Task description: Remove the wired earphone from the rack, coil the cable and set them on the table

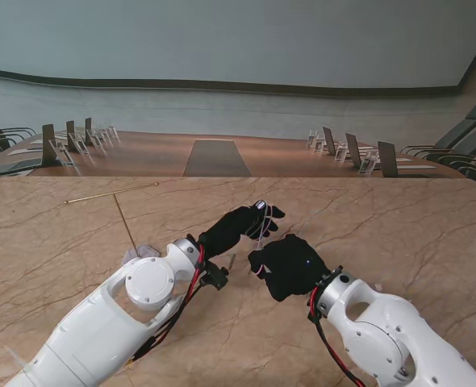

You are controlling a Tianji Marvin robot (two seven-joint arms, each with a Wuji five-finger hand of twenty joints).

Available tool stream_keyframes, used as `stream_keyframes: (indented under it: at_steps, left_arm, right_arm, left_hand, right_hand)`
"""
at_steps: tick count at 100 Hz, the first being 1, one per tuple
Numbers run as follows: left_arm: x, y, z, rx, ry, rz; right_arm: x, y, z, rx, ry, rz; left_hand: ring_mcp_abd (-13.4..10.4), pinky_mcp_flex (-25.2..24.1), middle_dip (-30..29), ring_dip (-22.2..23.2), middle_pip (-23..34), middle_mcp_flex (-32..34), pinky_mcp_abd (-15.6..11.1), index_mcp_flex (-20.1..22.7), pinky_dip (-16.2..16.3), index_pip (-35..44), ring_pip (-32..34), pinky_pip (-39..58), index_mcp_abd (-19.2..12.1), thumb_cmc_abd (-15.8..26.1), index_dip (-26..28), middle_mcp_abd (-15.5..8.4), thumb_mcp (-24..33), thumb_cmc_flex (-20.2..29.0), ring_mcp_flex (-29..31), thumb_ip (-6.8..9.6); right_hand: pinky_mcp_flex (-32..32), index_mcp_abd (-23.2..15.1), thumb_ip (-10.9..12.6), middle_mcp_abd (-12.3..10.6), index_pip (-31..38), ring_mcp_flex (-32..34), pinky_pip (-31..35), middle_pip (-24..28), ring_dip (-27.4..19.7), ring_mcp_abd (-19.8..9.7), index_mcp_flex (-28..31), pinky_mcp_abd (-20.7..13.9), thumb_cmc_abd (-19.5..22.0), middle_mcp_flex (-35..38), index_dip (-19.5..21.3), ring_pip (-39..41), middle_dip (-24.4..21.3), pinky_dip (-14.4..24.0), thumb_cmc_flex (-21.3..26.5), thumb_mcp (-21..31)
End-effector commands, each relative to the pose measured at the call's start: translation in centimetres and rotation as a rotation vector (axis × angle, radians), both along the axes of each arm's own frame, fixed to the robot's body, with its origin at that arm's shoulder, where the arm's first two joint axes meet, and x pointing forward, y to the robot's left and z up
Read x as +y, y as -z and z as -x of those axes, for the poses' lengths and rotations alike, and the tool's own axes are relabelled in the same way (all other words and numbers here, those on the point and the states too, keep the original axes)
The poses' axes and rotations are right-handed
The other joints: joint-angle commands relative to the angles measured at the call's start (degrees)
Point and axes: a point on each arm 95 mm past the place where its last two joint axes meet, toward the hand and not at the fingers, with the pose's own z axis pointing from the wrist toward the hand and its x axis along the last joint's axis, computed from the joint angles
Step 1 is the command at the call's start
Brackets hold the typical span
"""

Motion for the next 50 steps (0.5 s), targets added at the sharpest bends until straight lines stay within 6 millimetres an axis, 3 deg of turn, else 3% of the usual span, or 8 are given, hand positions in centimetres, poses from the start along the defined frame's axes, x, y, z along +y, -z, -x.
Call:
stream_keyframes:
  at_steps: [1, 9, 15, 34, 50]
  left_arm:
    - [0.0, -0.2, -0.2, -0.006, -0.005, 0.007]
    - [0.2, -0.2, -0.3, -0.010, -0.009, 0.007]
    - [0.3, -0.2, -0.3, -0.012, -0.012, 0.008]
    - [0.5, -0.3, -0.5, -0.018, -0.018, 0.006]
    - [0.6, -0.3, -0.5, -0.023, -0.020, 0.007]
  right_arm:
    - [0.2, 0.7, 0.5, 0.024, -0.015, 0.011]
    - [0.2, 1.0, 0.7, 0.038, -0.016, 0.016]
    - [0.2, 1.1, 0.7, 0.045, -0.016, 0.018]
    - [-0.1, 1.6, 1.0, 0.065, -0.018, 0.037]
    - [-0.3, 2.0, 1.4, 0.088, -0.012, 0.036]
  left_hand:
    - [-1.9, -0.9, -0.5, -0.6, -0.8, 0.8, 0.1, 0.0, -1.1, -0.8, -0.2, -1.0, -2.5, 1.2, 0.3, -1.8, 0.1, 0.2, -1.1, -1.36]
    - [-1.8, -1.0, -0.6, -0.7, -0.8, 0.7, 0.3, 0.0, -1.1, -0.7, -0.2, -1.1, -2.5, 1.2, 0.4, -2.0, 0.1, 0.2, -1.2, -1.36]
    - [-1.8, -0.9, -0.6, -0.7, -0.7, 0.8, 0.2, 0.1, -1.1, -0.7, -0.1, -1.0, -2.5, 1.1, 0.4, -1.8, 0.1, 0.3, -1.1, -1.35]
    - [-1.8, -0.9, -0.7, -0.7, -0.5, 0.6, 0.3, 0.0, -1.1, -0.7, -0.1, -1.0, -2.6, 1.0, 0.4, -1.8, 0.0, 0.2, -1.1, -1.34]
    - [-1.9, -1.0, -0.7, -0.8, -0.3, 0.7, 0.4, 0.1, -1.1, -0.8, -0.1, -1.0, -2.5, 1.0, 0.5, -1.8, 0.1, 0.2, -1.1, -1.32]
  right_hand:
    - [-1.8, -8.2, 2.6, 2.7, 4.7, -2.5, -0.6, -0.9, 0.6, -1.1, -1.7, -3.2, 0.6, -2.8, -1.5, -1.9, -1.0, -1.4, -1.5, 2.8]
    - [-3.5, -8.4, -0.9, 2.1, 5.0, -4.8, -1.8, -1.2, 0.4, -1.6, -6.0, -3.9, -0.7, -6.1, -3.7, -3.0, -1.2, -1.9, -3.7, 1.7]
    - [-4.3, -8.0, -1.9, 1.8, 4.7, -6.1, -2.3, -1.3, 0.3, -1.8, -8.0, -4.2, 0.5, -8.0, -4.6, -3.5, -0.9, -2.0, -5.4, 0.1]
    - [-6.6, -6.4, 1.0, 0.4, 2.0, -9.9, -4.3, -2.4, 0.1, -3.0, -16.2, -5.7, 6.8, -14.6, -8.3, -5.6, 0.2, -2.0, -10.8, -9.5]
    - [-7.1, -6.2, 1.2, 0.3, 1.3, -10.3, -4.8, -2.8, 0.1, -2.9, -16.4, -5.9, 8.1, -15.1, -8.9, -5.9, -0.1, -2.0, -11.6, -11.2]
